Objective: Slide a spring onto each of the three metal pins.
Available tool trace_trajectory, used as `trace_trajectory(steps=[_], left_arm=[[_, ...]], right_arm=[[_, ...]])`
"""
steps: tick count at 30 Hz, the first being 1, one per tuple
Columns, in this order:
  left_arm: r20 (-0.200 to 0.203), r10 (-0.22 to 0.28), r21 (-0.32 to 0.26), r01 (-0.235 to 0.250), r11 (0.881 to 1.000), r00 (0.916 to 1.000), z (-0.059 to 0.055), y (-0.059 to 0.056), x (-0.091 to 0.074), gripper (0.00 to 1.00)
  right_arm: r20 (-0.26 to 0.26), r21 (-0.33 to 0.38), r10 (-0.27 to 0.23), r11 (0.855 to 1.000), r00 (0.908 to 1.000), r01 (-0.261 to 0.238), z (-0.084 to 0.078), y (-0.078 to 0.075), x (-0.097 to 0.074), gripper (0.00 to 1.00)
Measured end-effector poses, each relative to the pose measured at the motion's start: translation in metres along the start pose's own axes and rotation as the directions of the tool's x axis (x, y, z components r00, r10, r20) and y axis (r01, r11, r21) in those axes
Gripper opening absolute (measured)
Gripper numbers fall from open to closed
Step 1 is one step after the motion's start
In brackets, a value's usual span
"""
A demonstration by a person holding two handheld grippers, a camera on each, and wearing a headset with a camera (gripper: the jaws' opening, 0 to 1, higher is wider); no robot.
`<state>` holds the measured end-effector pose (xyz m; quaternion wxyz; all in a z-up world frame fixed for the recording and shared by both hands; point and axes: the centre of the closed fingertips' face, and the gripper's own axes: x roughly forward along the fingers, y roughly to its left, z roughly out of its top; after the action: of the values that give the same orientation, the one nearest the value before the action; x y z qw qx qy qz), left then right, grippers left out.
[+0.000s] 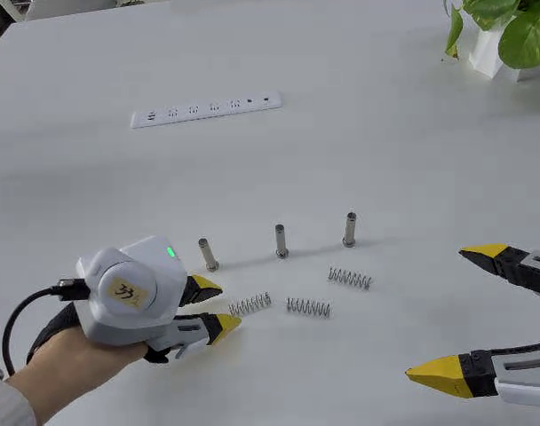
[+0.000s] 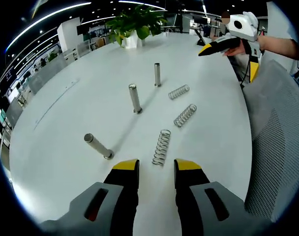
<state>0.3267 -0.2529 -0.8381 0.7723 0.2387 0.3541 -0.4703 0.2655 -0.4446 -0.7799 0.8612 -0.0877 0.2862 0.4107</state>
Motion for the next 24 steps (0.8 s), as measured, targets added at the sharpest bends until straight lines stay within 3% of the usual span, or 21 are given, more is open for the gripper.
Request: trace_trajectory(steps=[13, 20, 24], left_arm=[[-0.054, -0.037, 0.032, 0.039, 0.999, 0.9979, 0.007, 0.002, 0.009, 0.15], [-0.09, -0.053, 0.055, 0.059, 0.997, 0.9945, 0.003, -0.003, 0.013, 0.1], [-0.087, -0.052, 0.05, 0.056, 0.997, 0.9949, 0.004, -0.003, 0.013, 0.08]], right_arm=[[0.008, 0.017, -0.01, 1.0, 0.9999, 0.01, -0.002, 0.001, -0.001, 0.97], [0.011, 0.024, -0.015, 1.0, 0.9998, 0.015, -0.003, 0.0, -0.002, 0.97], [0.014, 0.027, -0.015, 1.0, 0.9998, 0.015, -0.003, 0.001, -0.002, 0.97]])
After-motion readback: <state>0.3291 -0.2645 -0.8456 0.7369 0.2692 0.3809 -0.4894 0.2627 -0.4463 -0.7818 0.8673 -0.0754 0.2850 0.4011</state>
